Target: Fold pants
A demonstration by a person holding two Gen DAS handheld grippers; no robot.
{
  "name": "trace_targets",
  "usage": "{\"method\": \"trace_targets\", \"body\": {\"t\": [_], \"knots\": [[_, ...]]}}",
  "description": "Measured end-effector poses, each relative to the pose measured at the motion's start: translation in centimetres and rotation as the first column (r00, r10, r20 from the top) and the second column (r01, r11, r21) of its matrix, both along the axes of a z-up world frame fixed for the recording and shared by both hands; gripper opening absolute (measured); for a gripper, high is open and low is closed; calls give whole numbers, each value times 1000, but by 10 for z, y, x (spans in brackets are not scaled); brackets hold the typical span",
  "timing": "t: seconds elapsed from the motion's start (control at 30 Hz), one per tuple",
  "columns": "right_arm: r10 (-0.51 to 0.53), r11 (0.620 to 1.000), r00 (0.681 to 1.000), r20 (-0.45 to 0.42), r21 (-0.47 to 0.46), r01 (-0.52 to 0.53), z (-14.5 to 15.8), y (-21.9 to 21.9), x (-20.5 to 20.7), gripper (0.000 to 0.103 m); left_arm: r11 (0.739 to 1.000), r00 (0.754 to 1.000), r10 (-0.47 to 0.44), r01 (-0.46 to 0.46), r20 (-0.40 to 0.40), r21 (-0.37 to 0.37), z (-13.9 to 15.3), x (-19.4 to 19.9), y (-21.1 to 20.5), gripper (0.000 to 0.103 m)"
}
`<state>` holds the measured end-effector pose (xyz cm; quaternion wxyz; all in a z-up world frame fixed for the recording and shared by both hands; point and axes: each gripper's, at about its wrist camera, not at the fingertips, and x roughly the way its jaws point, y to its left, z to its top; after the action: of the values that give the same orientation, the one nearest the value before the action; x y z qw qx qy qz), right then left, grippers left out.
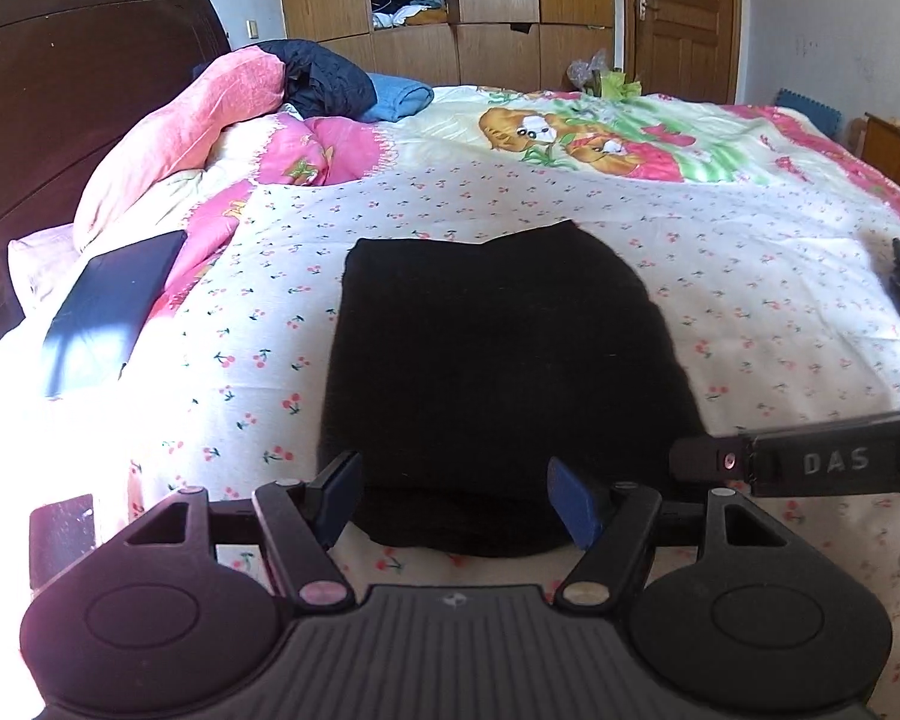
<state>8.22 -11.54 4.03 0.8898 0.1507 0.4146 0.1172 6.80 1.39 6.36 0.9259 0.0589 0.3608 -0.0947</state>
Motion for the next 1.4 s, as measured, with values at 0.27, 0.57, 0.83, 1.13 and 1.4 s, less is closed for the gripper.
{"method": "trace_targets", "body": {"t": [0.27, 0.57, 0.83, 1.13, 1.4], "knots": [[-7, 999, 999, 43, 31, 6, 14, -6, -16, 52, 1000, 1000, -21, 21, 19, -2, 4, -8, -13, 81], [0, 1000, 999, 48, 27, -2, 11, -3, -32, 52, 999, 1000, 28, -28, -6, -16, 1, -14, -5, 91], [-6, 1000, 999, 38, 29, 5, 5, -2, -49, 52, 994, 994, 108, -108, 11, -5, -6, -32, -2, 103], [-21, 1000, 1000, 5, 7, 21, -6, -4, -55, 52, 992, 992, 124, -124, -3, 23, -5, -35, -10, 103], [-24, 999, 1000, -7, 24, 25, -7, -5, -58, 52, 991, 991, 134, -134, -16, 6, -7, -39, -9, 103]]}}
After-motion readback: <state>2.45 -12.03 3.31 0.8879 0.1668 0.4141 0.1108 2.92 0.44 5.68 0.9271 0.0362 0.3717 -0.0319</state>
